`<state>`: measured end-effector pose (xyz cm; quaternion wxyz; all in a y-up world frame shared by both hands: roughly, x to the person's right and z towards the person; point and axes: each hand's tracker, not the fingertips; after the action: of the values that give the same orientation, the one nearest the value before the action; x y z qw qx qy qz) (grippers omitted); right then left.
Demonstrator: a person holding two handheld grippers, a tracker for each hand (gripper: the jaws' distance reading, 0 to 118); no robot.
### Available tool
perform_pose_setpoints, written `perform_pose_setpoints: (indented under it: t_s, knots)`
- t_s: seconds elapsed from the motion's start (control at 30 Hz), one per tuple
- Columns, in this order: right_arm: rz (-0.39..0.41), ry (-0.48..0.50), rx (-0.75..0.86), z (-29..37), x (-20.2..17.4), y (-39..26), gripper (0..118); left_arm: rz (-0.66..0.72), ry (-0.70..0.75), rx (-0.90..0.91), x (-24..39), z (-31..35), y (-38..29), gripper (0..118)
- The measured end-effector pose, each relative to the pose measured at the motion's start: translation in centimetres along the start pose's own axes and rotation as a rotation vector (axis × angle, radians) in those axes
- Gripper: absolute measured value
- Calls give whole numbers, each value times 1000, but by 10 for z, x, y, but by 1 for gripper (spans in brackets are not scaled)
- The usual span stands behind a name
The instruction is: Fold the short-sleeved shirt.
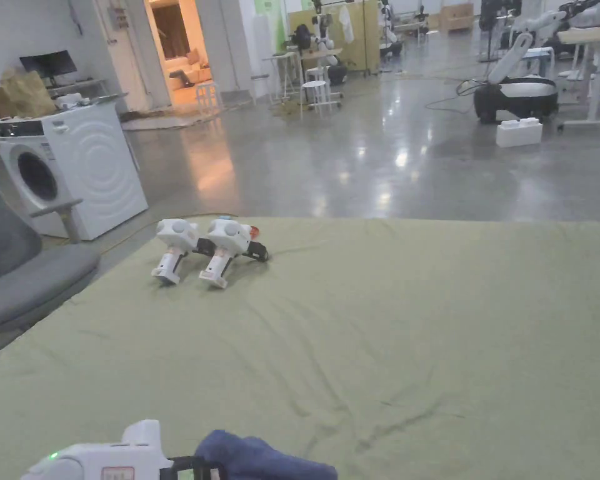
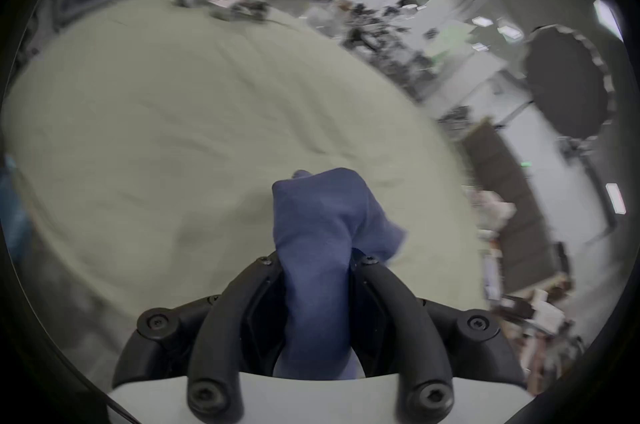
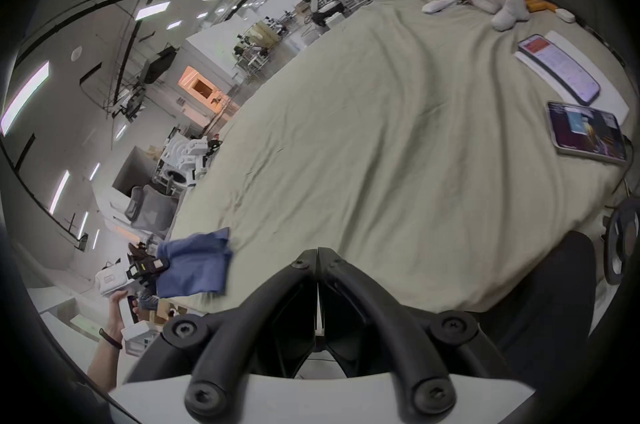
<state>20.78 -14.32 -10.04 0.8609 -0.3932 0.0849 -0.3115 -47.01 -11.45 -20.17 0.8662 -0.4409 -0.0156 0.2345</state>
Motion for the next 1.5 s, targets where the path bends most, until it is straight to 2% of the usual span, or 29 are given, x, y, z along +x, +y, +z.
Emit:
perform_pose_setpoints:
  t_s: [0.07,0.13,0.17,0.2,0.27,0.3,0.33,0.43,0.5,0.6,0.67,0.77,0.83,0.9,0.93,1.0,1.07,1.1,1.13,1.17,1.2,1.27,1.3,1.5]
  knots:
    - [-2,5,0,10,4,-5,0,26,124,41,-26,2,9,27]
    - [-3,-18,1,13,7,-9,0,116,156,75,-39,-4,12,28]
    - [5,-26,-8,12,7,-10,0,165,155,71,-45,-11,14,32]
    - [11,-32,-18,10,9,-11,0,205,183,79,-50,-19,15,41]
    - [9,-41,-23,10,8,-13,0,246,306,107,-53,-30,15,77]
    - [12,-40,-26,10,5,-13,0,208,357,78,-50,-29,18,88]
    - [23,-34,-16,14,3,-14,0,143,386,65,-45,-22,21,91]
    - [71,-29,20,15,-5,-11,0,-117,510,224,-9,17,21,91]
    - [94,-26,62,15,-12,-4,0,-227,442,340,25,54,10,91]
    - [176,-6,147,19,-31,12,0,-365,327,508,88,107,-12,91]
    - [255,-1,224,26,-47,21,0,-441,265,596,127,136,-29,92]
    - [360,5,342,45,-74,31,0,-498,240,629,191,149,-53,92]
    - [415,8,413,57,-83,36,0,-540,130,698,225,153,-71,92]
    - [464,74,531,73,-89,36,0,-571,65,786,245,148,-80,92]
    - [469,98,572,80,-91,37,0,-605,82,824,260,148,-87,92]
    - [464,87,585,92,-96,42,0,-615,94,894,288,146,-99,90]
    - [498,28,625,100,-101,46,0,-621,32,931,299,149,-110,79]
    - [521,-2,637,104,-103,48,0,-627,-2,962,302,152,-119,66]
    - [536,-19,654,107,-105,47,0,-630,-22,995,304,155,-126,41]
    - [544,-41,667,111,-106,46,0,-634,-18,993,305,158,-130,24]
    - [542,-42,686,113,-106,43,0,-644,4,996,306,160,-135,15]
    - [532,-48,706,116,-106,42,0,-652,55,1009,305,164,-141,9]
    - [529,-59,719,118,-108,40,0,-656,54,998,304,166,-140,0]
    - [589,-85,733,120,-114,38,0,-599,47,974,289,168,-137,0]
